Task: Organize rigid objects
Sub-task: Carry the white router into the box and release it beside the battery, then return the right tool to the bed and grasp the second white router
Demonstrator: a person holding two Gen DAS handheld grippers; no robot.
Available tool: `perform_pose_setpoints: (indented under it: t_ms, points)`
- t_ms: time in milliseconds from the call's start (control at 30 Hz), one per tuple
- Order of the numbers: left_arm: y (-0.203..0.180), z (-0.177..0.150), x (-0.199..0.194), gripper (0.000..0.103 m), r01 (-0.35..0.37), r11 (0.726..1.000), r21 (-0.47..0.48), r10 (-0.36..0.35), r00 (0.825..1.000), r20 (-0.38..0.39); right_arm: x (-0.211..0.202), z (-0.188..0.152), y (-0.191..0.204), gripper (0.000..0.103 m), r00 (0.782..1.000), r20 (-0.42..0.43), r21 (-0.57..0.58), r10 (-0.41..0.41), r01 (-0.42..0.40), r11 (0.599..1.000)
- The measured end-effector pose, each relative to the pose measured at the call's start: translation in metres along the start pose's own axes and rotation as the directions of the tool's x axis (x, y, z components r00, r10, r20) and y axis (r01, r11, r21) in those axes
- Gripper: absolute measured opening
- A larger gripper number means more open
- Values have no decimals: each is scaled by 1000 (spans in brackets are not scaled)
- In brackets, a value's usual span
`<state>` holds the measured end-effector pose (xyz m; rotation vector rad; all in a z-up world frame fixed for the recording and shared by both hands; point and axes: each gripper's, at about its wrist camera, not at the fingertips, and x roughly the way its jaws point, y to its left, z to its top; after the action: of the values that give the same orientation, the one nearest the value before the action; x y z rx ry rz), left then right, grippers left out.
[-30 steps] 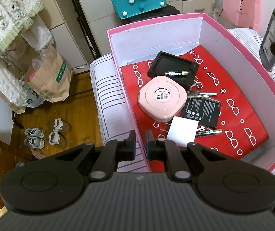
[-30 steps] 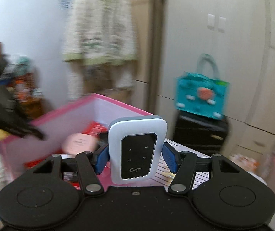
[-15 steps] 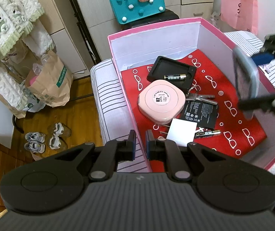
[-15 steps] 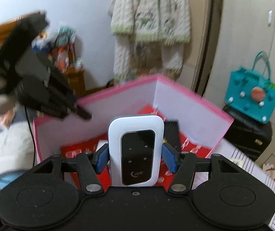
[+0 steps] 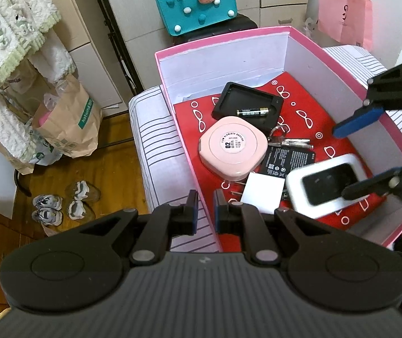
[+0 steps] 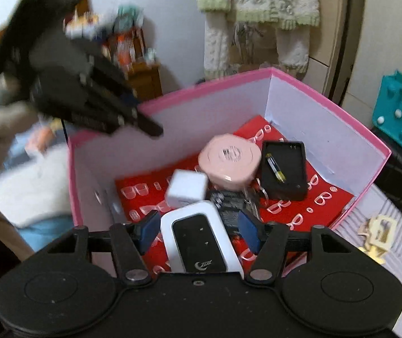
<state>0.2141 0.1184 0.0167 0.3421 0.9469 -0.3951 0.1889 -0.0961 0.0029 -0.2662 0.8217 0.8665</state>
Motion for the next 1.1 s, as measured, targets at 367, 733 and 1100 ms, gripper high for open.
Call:
perform_pose_setpoints:
  t_ms: [367,733,1100]
  points:
    - [-1,0,-1,10,-3,1000,3,3,1000,-1,-79,-30,-25,68,903,265,191,-338,294,937]
    - [0,-2,-3,10,5,1000,-7,-5,1000,6,-60,-106,-81,68,833,22,321,-554,519,793]
    - [-1,-4,-4,10,7,1000,4,-7,1000,15,-38,-132,-109,71,843,-34,442,-537,495,748]
